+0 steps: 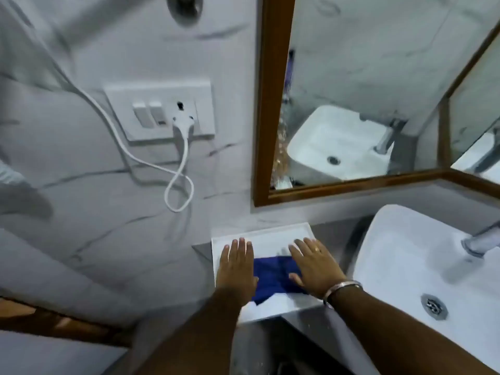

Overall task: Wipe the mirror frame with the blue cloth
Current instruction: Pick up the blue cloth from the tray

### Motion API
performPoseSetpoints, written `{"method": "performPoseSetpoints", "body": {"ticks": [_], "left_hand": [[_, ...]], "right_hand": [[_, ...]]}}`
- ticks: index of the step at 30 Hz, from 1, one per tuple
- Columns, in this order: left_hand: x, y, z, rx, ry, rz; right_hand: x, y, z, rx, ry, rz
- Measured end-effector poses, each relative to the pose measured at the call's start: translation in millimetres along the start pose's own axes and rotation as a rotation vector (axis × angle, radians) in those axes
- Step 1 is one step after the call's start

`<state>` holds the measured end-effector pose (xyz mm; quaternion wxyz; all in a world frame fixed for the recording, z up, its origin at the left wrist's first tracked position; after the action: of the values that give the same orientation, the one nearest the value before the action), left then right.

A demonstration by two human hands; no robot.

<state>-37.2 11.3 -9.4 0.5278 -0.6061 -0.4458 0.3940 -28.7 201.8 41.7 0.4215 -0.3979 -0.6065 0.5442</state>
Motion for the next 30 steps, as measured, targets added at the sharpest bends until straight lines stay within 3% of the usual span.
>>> {"method": "performPoseSetpoints", "body": {"ticks": [4,9,15,18,22,30], "left_hand": [[5.6,52.5,41.6,-0.112,-0.058,-0.077],[6.4,80.2,70.4,-0.150,-0.069,-0.092],[3.2,65.1,72.6,-0.142,0.006,-0.141],[-4.2,30.4,70.5,-0.166,-0.001,-0.232],[-19.4,-28.6,65.5,-0.160,0.068,-0.332],[-27.7,-214.9,42.0,0.166,0.265,-0.352]], "right_hand": [[12.3,87.4,21.3,-0.242,0.055,0.121],[19.9,130.3,53.2,-0.304,0.059,0.175],[19.5,112.7,70.5,-0.285,0.052,0.161],[21.8,86.8,67.2,-0.307,0.121,0.265],[24.7,33.3,67.9,-0.215,0.149,0.325],[47.9,-163.5,57.3,0.201,0.201,0.075]]}}
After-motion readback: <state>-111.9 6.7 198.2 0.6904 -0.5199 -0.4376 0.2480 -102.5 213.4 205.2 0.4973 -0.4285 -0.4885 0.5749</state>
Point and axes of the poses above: each hand's wrist, its own z-axis towards the middle knuckle, its own y-axis out of the palm, x = y × z, the point moved 4 cm from there along z, towards the middle knuckle, and after that the axes turned 6 degrees about x, right-handed, at the moved point
